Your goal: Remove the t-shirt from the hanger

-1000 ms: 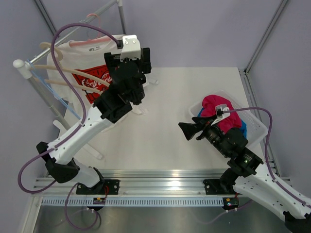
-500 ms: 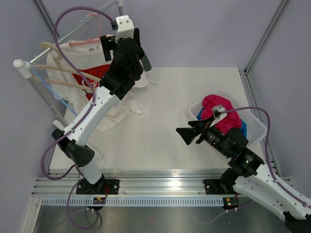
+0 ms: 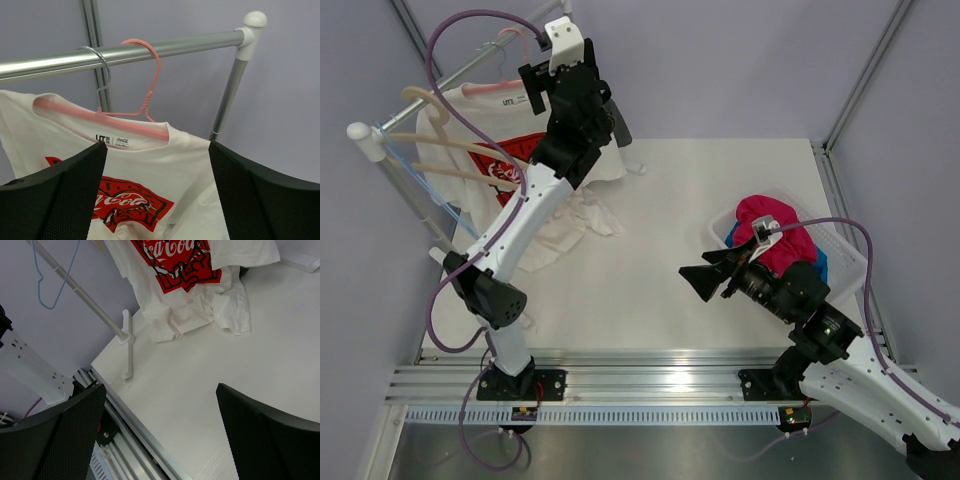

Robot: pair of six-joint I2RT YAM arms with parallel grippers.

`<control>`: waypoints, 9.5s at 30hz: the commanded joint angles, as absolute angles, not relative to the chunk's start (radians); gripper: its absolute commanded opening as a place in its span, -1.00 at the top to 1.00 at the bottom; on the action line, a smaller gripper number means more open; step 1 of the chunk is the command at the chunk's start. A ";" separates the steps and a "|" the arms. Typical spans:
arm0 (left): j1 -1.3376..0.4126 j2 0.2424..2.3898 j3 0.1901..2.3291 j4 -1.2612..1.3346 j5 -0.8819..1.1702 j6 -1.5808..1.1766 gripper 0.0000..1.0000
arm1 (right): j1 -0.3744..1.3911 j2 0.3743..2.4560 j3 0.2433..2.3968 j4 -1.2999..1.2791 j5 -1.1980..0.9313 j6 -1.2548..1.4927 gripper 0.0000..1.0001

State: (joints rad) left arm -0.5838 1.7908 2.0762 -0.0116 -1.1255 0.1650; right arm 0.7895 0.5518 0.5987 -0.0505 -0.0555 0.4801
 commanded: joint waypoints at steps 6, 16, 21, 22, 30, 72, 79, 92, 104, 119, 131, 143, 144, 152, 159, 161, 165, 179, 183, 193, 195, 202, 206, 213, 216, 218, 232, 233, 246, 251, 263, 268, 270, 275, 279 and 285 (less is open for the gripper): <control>-0.583 1.923 2.220 0.121 -1.198 0.190 -0.75 | 0.796 0.548 0.647 -0.048 -0.095 0.491 -0.99; -0.577 2.078 2.263 0.405 -1.292 0.449 -0.75 | 0.798 0.560 0.650 -0.028 -0.161 0.511 -0.99; -0.561 2.105 2.279 0.414 -1.302 0.439 -0.75 | 0.798 0.543 0.644 -0.025 -0.167 0.511 -0.99; -0.560 2.106 2.278 0.413 -1.298 0.431 -0.75 | 0.798 0.542 0.644 -0.025 -0.166 0.509 -0.99; -0.543 2.161 2.275 0.448 -1.333 0.472 -0.76 | 0.798 0.534 0.644 -0.025 -0.179 0.514 -0.99; -0.603 1.770 1.931 0.424 -1.531 0.601 -0.66 | 0.798 0.584 0.661 -0.063 -0.091 0.483 -0.99; -0.634 1.858 2.129 0.396 -1.522 0.618 -0.65 | 0.798 0.629 0.660 -0.026 -0.140 0.505 -0.99; -0.637 2.023 2.295 0.196 -1.353 0.411 -0.66 | 0.798 0.615 0.655 -0.012 -0.170 0.522 -0.99; -0.611 2.088 2.309 -0.107 -1.217 0.155 -0.70 | 0.798 0.578 0.647 -0.009 -0.186 0.528 -0.99; -0.557 2.069 2.287 -0.247 -1.126 0.003 -0.45 | 0.798 0.589 0.649 -0.018 -0.164 0.517 -0.99; -0.519 2.033 2.178 -0.244 -0.999 -0.103 -0.04 | 0.798 0.584 0.649 -0.014 -0.183 0.523 -0.99; -0.538 1.789 1.915 -0.281 -0.982 -0.205 1.00 | 0.798 0.578 0.647 -0.020 -0.153 0.514 -0.99; -0.541 1.758 1.848 -0.291 -0.965 -0.244 1.00 | 0.796 0.583 0.649 -0.023 -0.138 0.512 -0.99; -0.548 1.568 1.698 -0.422 -0.907 -0.308 1.00 | 0.798 0.656 0.666 -0.041 -0.066 0.494 -0.99; -0.548 1.465 1.694 -0.523 -0.761 -0.331 1.00 | 0.798 0.707 0.675 -0.034 -0.063 0.486 -0.99; -0.548 1.431 1.683 -0.535 -0.759 -0.339 1.00 | 0.798 0.719 0.678 -0.032 -0.064 0.483 -0.99; -0.548 1.376 1.632 -0.537 -0.824 -0.327 1.00 | 0.798 0.755 0.683 -0.029 -0.049 0.477 -0.99; -0.548 1.256 1.597 -0.508 -0.727 -0.367 -0.25 | 0.798 0.756 0.701 -0.077 -0.009 0.474 -0.99; -0.548 1.256 1.635 -0.505 -0.694 -0.390 -0.33 | 0.798 0.775 0.724 -0.103 -0.018 0.471 -0.99; -0.552 1.350 1.744 -0.552 -0.848 -0.504 -0.97 | 0.798 0.778 0.727 -0.109 -0.011 0.462 -0.99; -0.552 1.362 1.772 -0.549 -0.905 -0.535 -0.98 | 0.796 0.781 0.726 -0.106 -0.020 0.463 -0.99; -0.552 1.488 1.980 -0.546 -1.002 -0.545 -0.98 | 0.798 0.804 0.735 -0.121 -0.006 0.451 -0.99; -0.552 1.580 2.068 -0.548 -1.063 -0.557 -0.97 | 0.798 0.802 0.736 -0.121 -0.005 0.451 -0.99; -0.552 1.712 2.167 -0.540 -1.169 -0.525 -0.96 | 0.798 0.796 0.739 -0.127 -0.020 0.453 -0.99; -0.552 1.747 2.189 -0.531 -1.200 -0.526 -0.93 | 0.798 0.792 0.739 -0.127 -0.028 0.454 -0.99; -0.552 1.755 2.187 -0.517 -1.232 -0.532 -0.86 | 0.798 0.788 0.739 -0.129 -0.031 0.454 -0.99; -0.552 1.728 2.054 -0.469 -1.339 -0.546 -0.56 | 0.798 0.775 0.741 -0.137 -0.038 0.460 -0.99; -0.552 1.714 2.022 -0.469 -1.333 -0.573 -0.56 | 0.798 0.770 0.742 -0.133 -0.041 0.460 -0.99; -0.551 1.735 2.039 -0.468 -1.390 -0.497 -0.61 | 0.798 0.776 0.742 -0.149 -0.006 0.443 -0.99; -0.551 1.726 2.023 -0.462 -1.391 -0.462 -0.36 | 0.798 0.769 0.741 -0.147 -0.005 0.445 -0.99; -0.552 1.713 1.980 -0.462 -1.450 -0.449 -0.36 | 0.798 0.761 0.742 -0.155 0.020 0.442 -0.99; -0.551 1.713 1.974 -0.460 -1.466 -0.430 -0.40 | 0.798 0.761 0.742 -0.158 0.025 0.440 -0.99; -0.551 1.712 1.970 -0.460 -1.474 -0.428 -0.23 | 0.798 0.759 0.742 -0.160 0.023 0.442 -0.99; -0.551 1.706 1.957 -0.459 -1.476 -0.422 0.28 | 0.798 0.762 0.744 -0.158 0.021 0.445 -0.99; -0.552 1.695 1.963 -0.456 -1.468 -0.408 0.57 | 0.796 0.767 0.744 -0.156 0.023 0.443 -0.99; -0.578 1.663 1.970 -0.420 -1.479 -0.338 1.00 | 0.798 0.781 0.750 -0.156 0.018 0.443 -0.99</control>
State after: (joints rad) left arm -0.5602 1.7390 1.9564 -0.5007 -1.4223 -0.3679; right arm 0.7895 0.7792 0.7013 -0.1646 0.0093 0.4618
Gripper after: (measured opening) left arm 0.090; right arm 0.993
